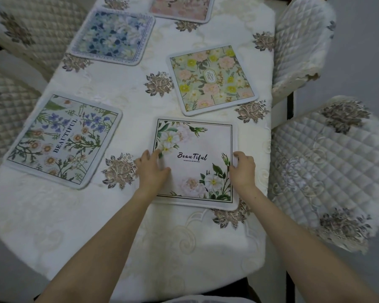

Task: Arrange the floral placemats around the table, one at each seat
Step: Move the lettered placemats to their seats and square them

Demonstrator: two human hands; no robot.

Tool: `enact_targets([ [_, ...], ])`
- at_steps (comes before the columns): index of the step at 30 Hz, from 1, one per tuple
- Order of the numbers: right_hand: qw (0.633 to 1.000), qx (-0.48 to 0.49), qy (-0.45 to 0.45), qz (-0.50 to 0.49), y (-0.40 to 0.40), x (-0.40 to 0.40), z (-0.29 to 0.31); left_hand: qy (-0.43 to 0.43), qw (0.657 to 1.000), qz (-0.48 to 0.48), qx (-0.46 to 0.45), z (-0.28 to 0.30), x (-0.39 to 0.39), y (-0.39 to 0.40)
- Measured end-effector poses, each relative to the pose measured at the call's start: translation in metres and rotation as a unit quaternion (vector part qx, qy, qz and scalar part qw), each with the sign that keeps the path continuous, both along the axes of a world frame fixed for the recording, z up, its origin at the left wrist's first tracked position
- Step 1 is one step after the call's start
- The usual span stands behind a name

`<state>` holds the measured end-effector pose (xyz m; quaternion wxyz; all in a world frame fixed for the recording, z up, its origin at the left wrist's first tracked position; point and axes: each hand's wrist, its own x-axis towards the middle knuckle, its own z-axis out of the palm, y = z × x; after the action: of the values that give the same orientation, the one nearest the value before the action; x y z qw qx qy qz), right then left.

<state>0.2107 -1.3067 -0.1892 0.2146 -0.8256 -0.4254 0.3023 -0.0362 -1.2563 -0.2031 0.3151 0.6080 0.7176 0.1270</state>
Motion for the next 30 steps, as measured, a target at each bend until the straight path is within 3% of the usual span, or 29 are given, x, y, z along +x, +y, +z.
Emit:
enact_targets([
  [16, 0.999, -0.006, -0.037, -0.018, -0.035, 0.069, -0.006, 0.012, 0.997, -0.079, 0.018, -0.001, 0.068, -0.017],
  [18, 0.996, -0.012, -0.086, 0.024, -0.035, 0.070, -0.005, 0.043, 0.992, -0.111, 0.035, 0.000, 0.067, -0.018],
  [21, 0.963, -0.017, -0.216, 0.163, -0.037, 0.069, -0.005, 0.131, 0.961, -0.227, 0.090, 0.000, 0.070, -0.024],
  [25, 0.935, -0.026, -0.204, 0.287, -0.040, 0.060, -0.014, 0.152, 0.932, -0.319, 0.084, -0.006, 0.083, -0.035],
  [30, 0.924, -0.049, -0.200, 0.322, -0.044, 0.053, -0.030, 0.173, 0.926, -0.331, 0.057, -0.015, 0.092, -0.044],
])
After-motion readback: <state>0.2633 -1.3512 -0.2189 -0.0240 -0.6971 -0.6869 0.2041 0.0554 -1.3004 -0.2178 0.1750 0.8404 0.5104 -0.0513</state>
